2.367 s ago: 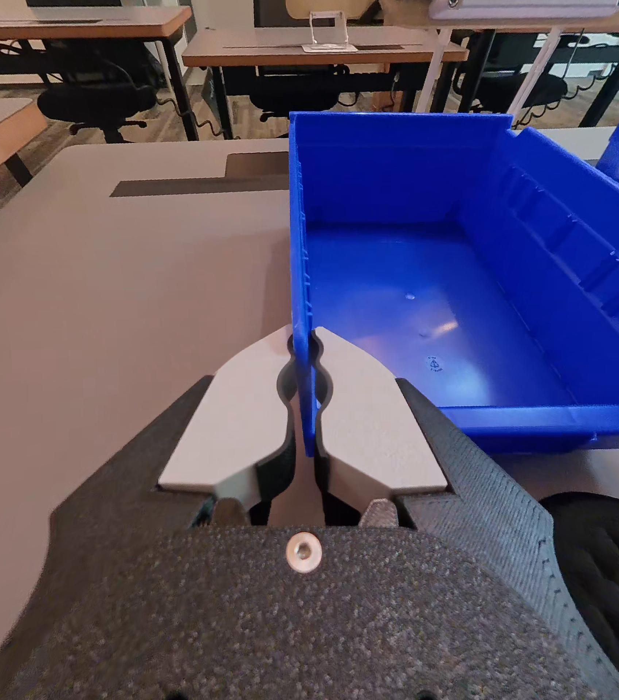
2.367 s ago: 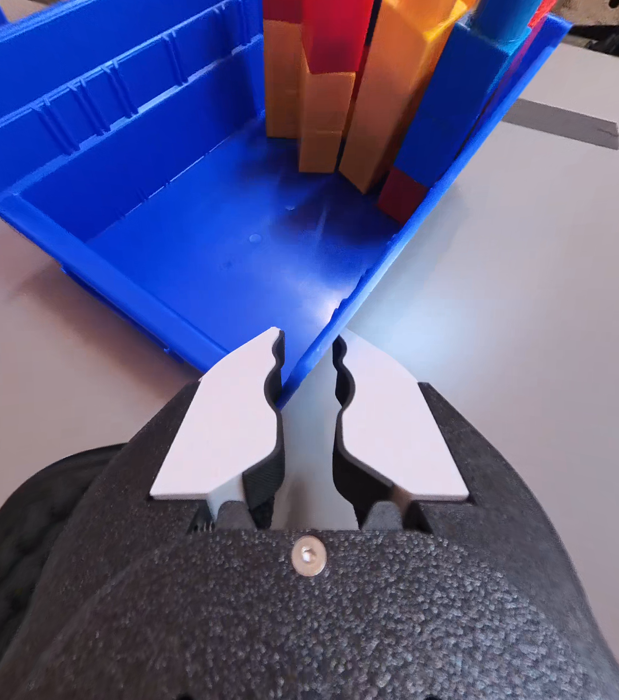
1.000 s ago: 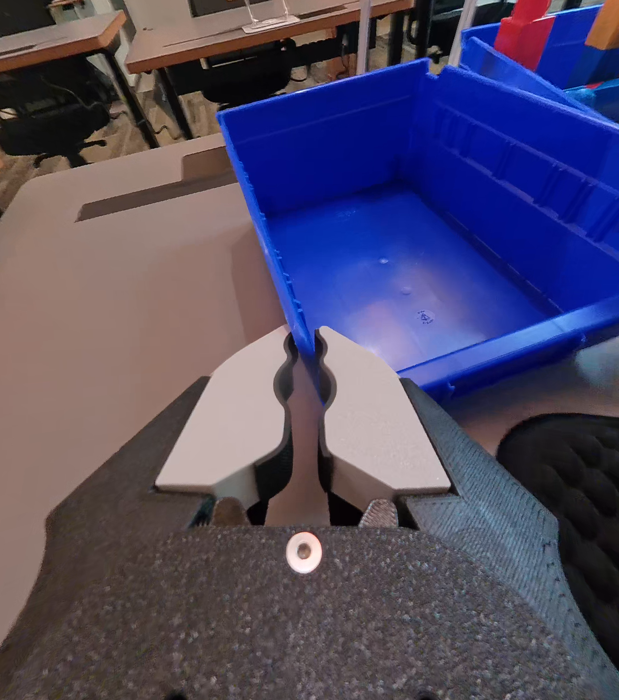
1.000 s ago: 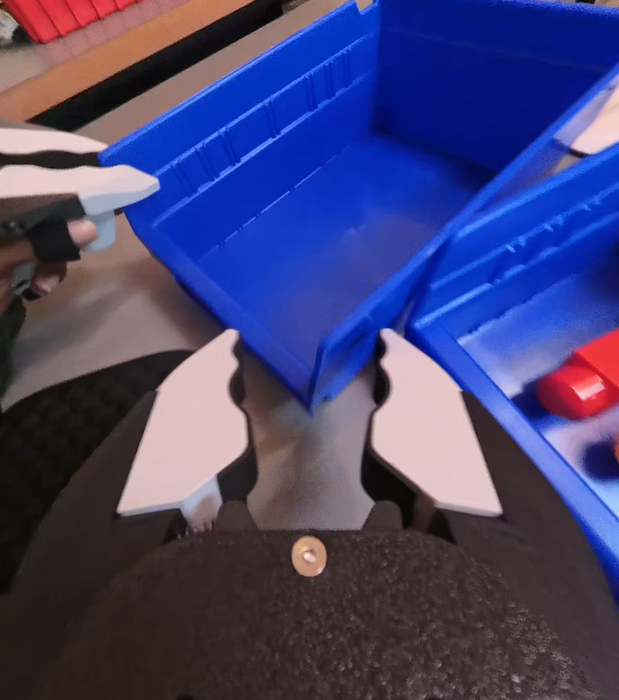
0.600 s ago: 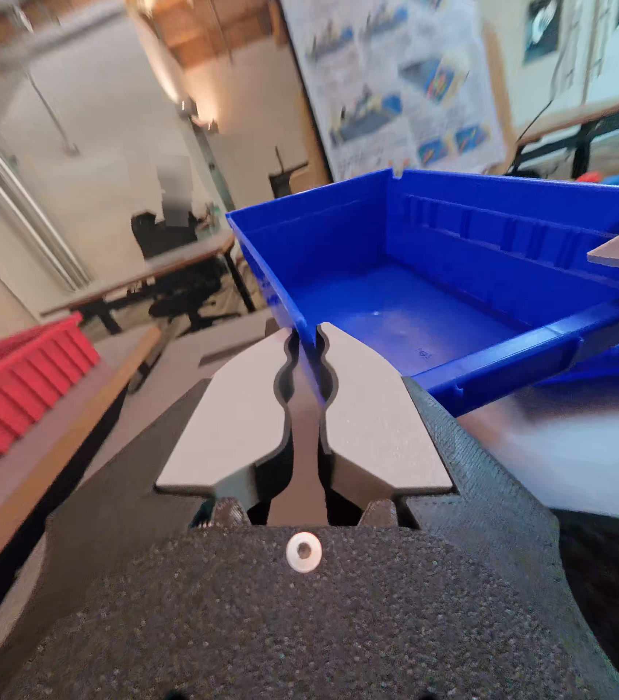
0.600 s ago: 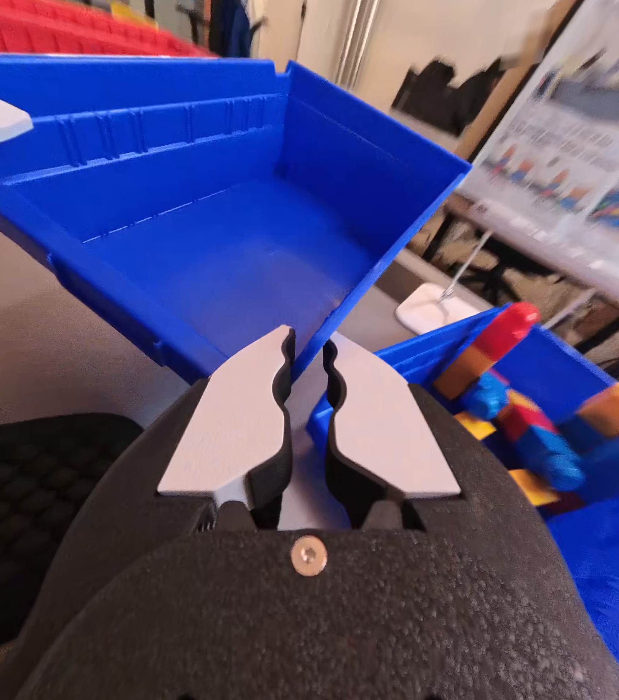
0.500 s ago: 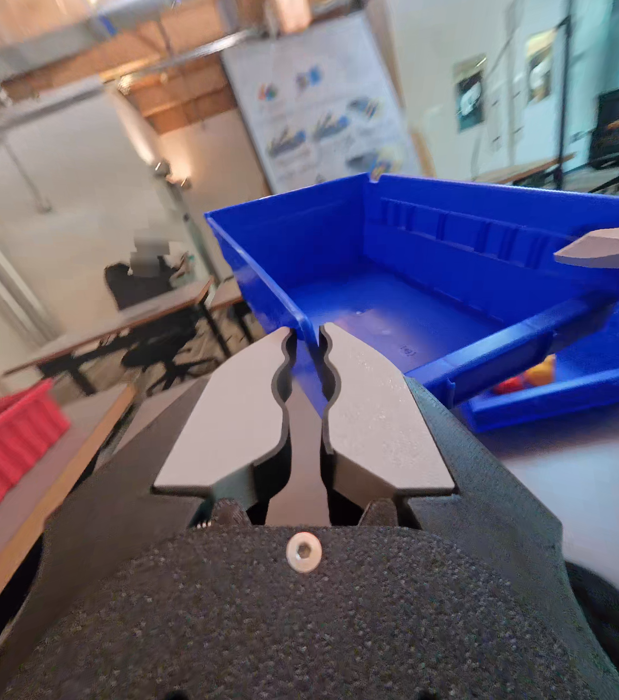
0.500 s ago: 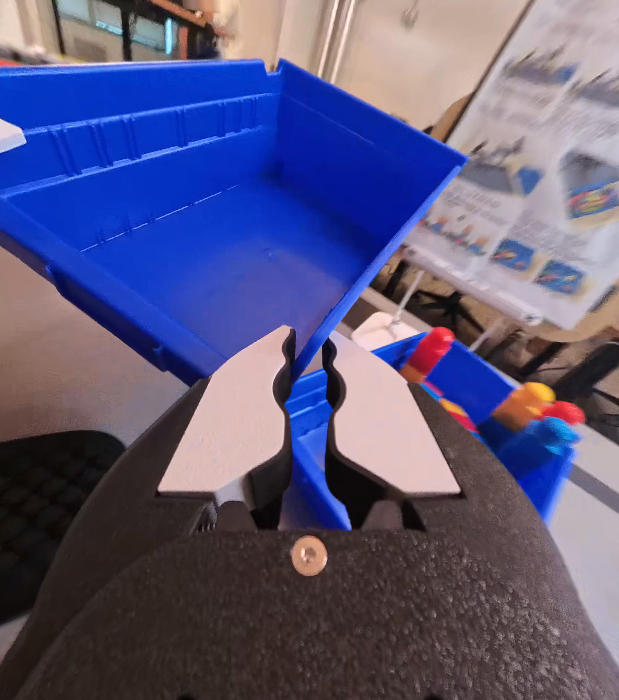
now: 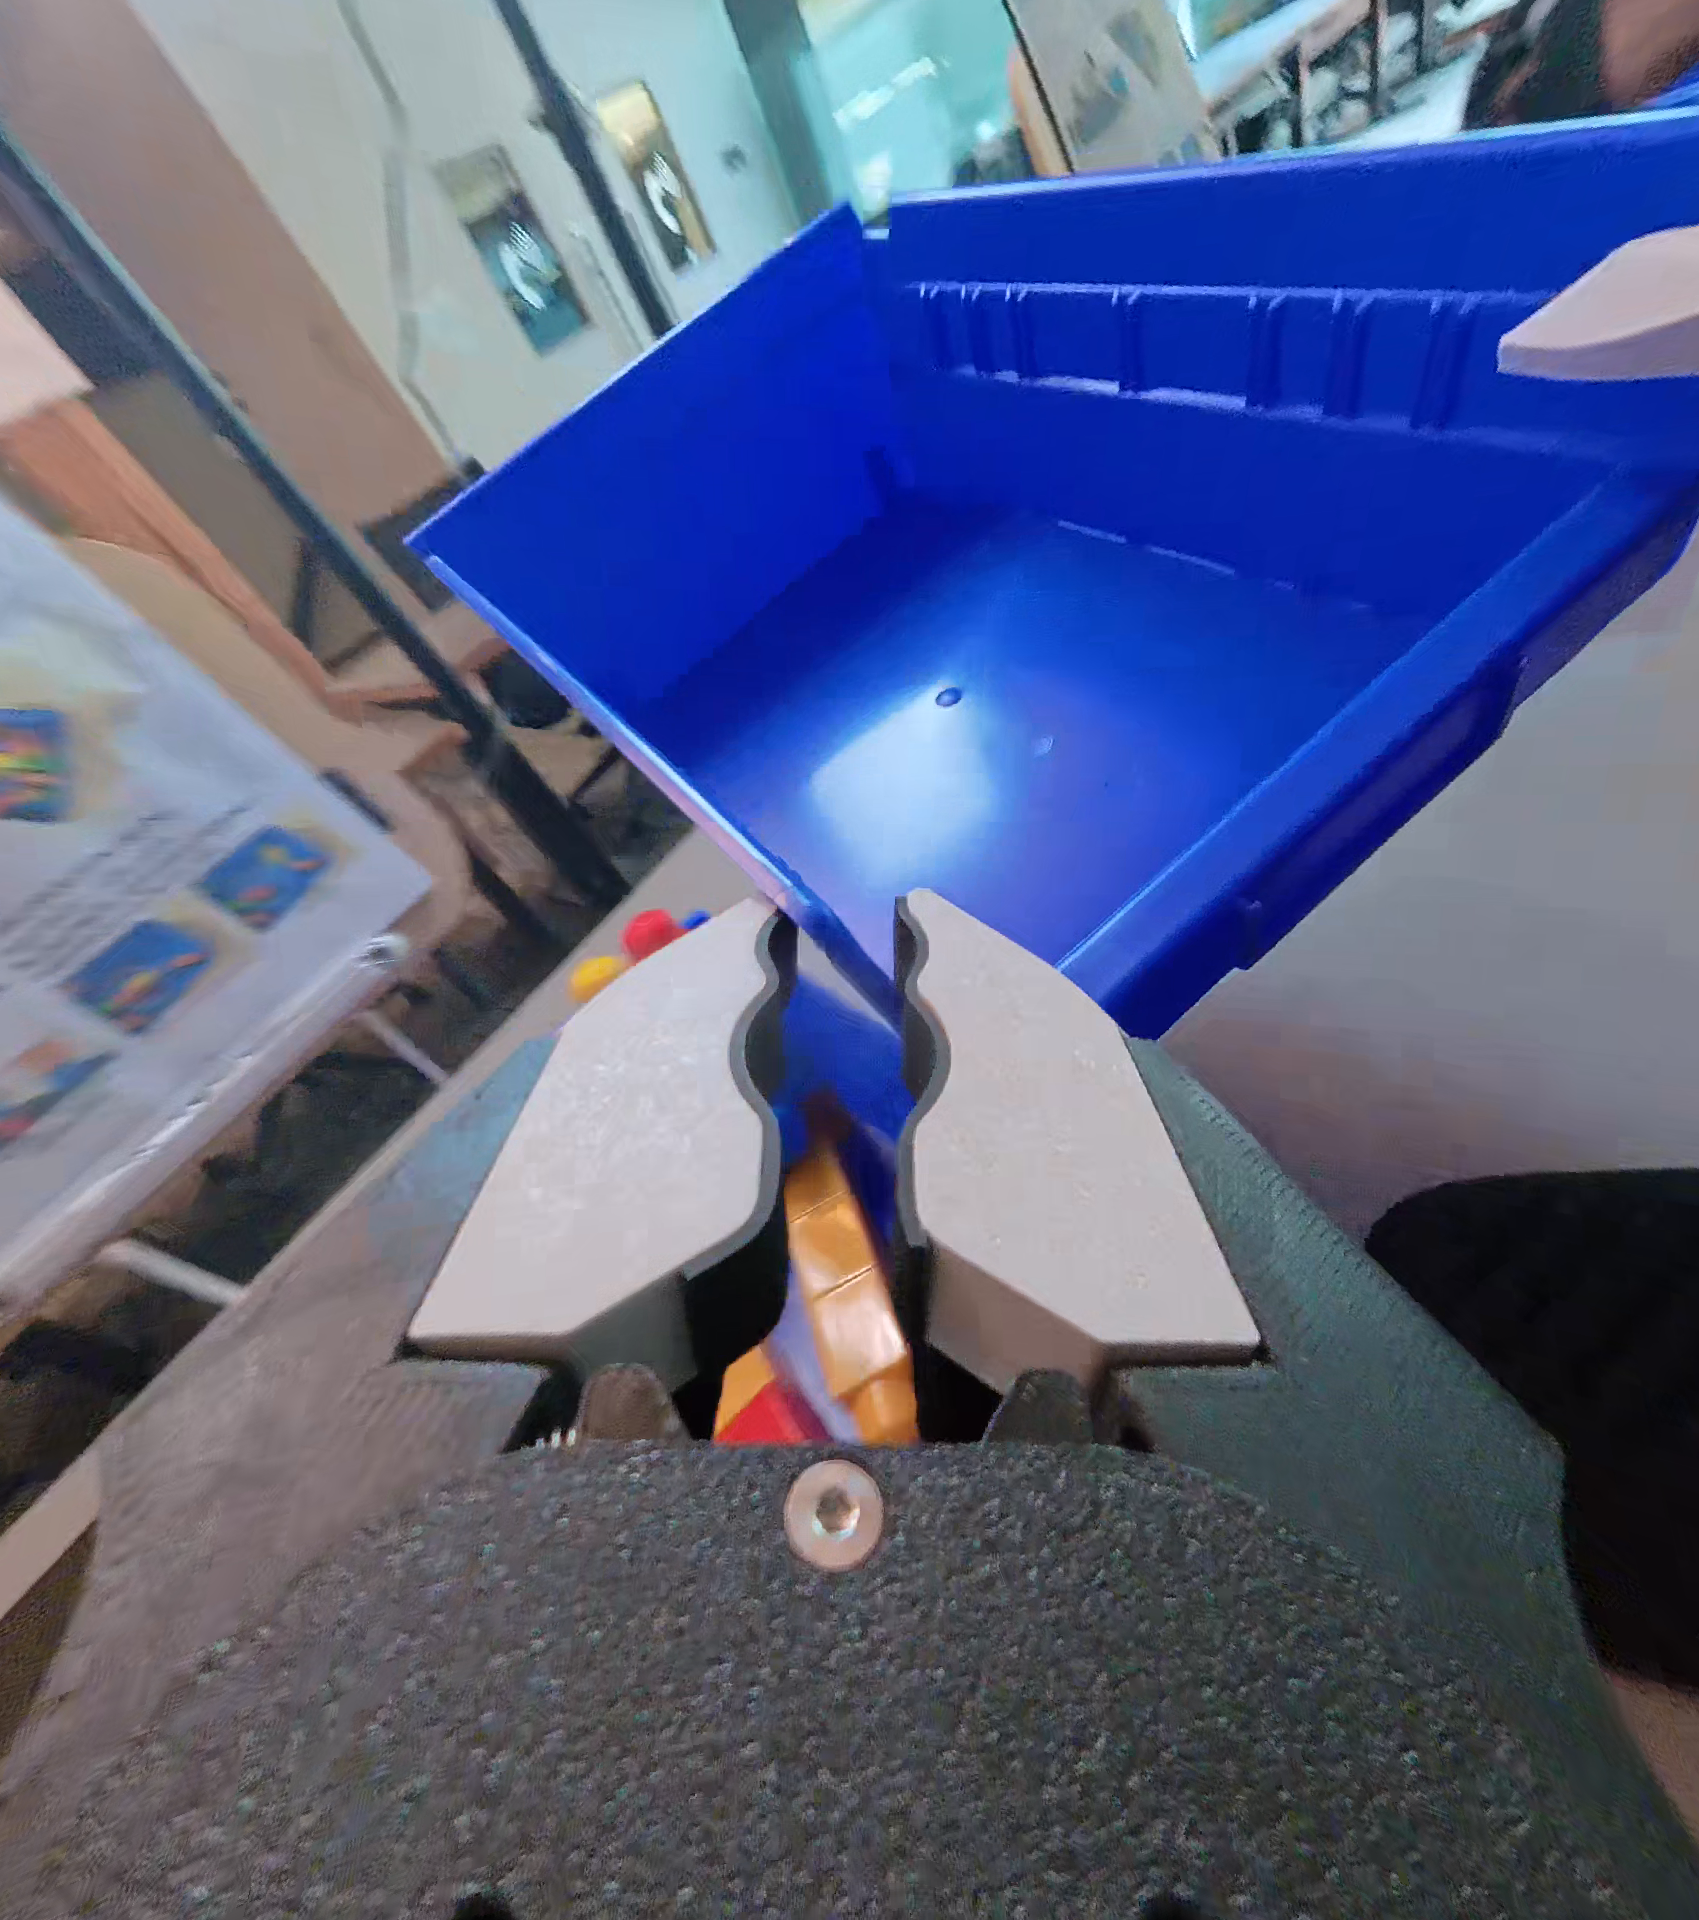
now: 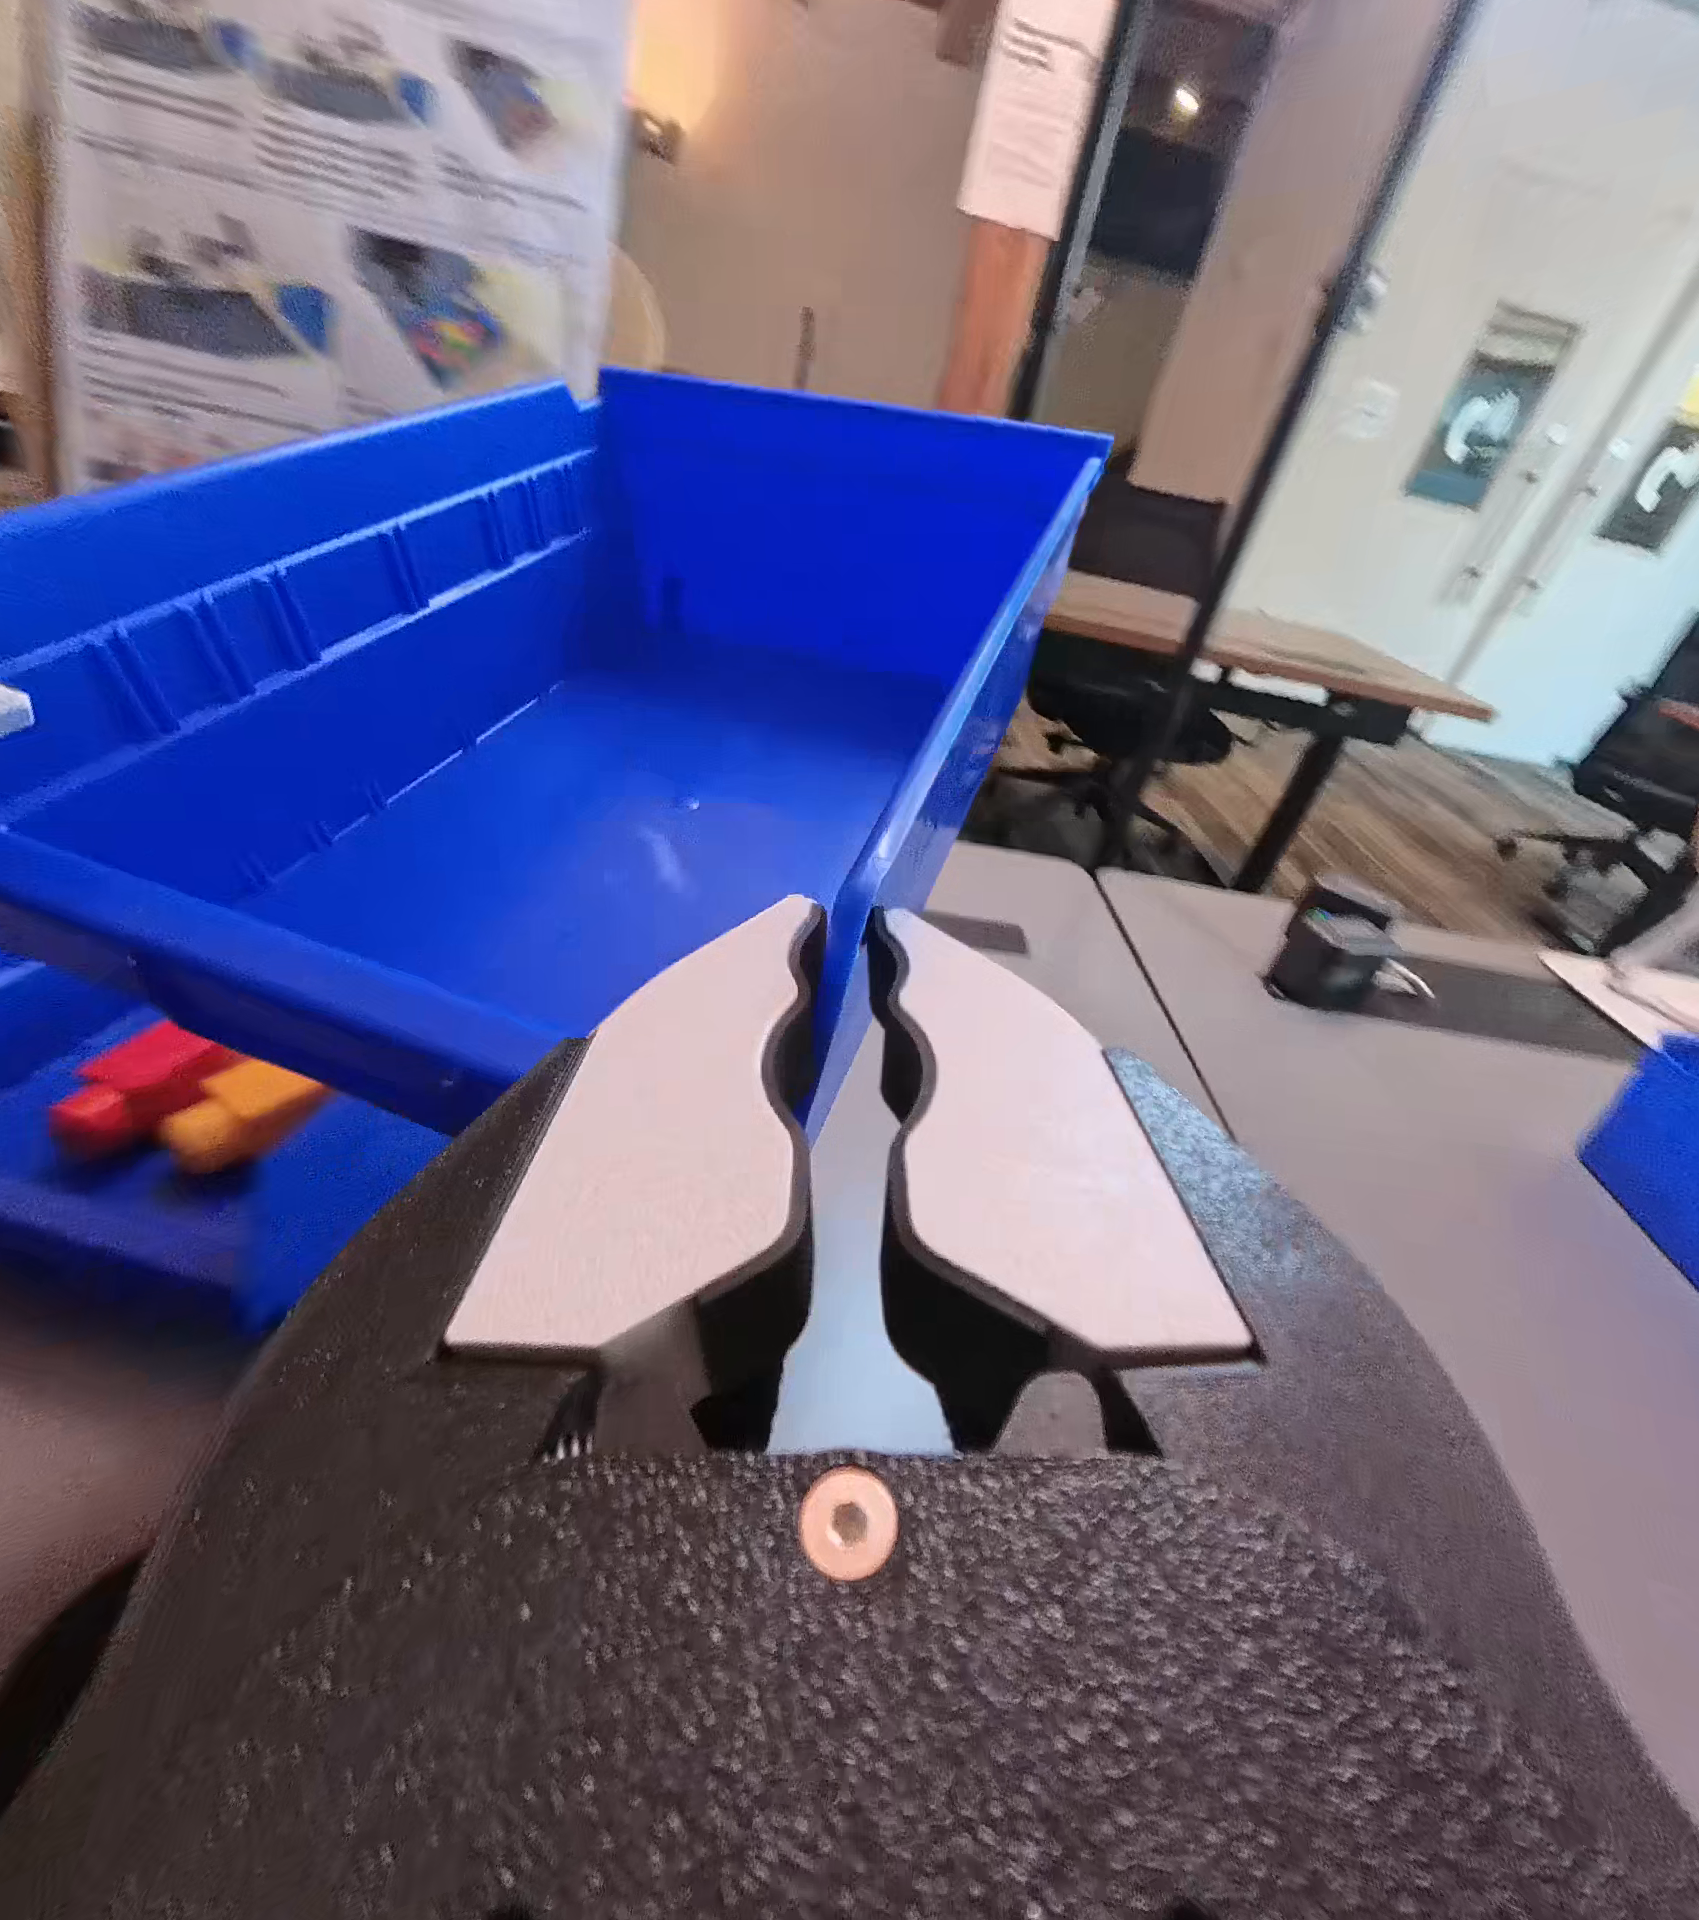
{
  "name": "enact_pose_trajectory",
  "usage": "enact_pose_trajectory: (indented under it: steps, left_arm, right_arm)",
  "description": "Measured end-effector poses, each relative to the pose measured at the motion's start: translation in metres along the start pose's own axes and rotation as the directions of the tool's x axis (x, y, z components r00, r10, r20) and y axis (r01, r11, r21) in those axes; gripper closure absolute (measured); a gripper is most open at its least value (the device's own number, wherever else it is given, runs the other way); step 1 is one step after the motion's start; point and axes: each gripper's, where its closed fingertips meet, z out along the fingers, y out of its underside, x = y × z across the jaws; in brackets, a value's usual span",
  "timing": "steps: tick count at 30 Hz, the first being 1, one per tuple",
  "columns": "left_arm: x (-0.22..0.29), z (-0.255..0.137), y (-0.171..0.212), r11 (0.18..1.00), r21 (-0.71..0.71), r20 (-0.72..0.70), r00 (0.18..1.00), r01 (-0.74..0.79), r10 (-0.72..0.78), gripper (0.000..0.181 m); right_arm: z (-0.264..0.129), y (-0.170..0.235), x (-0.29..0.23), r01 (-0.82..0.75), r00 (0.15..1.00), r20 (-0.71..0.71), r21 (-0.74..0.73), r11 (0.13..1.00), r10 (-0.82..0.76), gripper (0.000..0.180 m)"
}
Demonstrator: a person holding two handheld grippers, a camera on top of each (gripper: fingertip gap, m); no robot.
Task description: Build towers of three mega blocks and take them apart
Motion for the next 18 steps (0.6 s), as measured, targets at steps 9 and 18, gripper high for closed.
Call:
enact_pose_trajectory:
  steps: [9,18]
  left_arm:
    - [0.074,0.106,0.047,0.967,-0.256,-0.198,0.98,-0.022,-0.03,0.162]
    - [0.089,0.088,0.064,0.95,-0.309,-0.319,0.936,0.049,-0.151,0.15]
  right_arm:
    - [0.022,0.113,0.084,-0.191,0.976,-0.136,-0.182,0.965,0.168,0.175]
    - [0.046,0.167,0.098,-0.253,0.957,-0.207,-0.254,0.933,0.203,0.177]
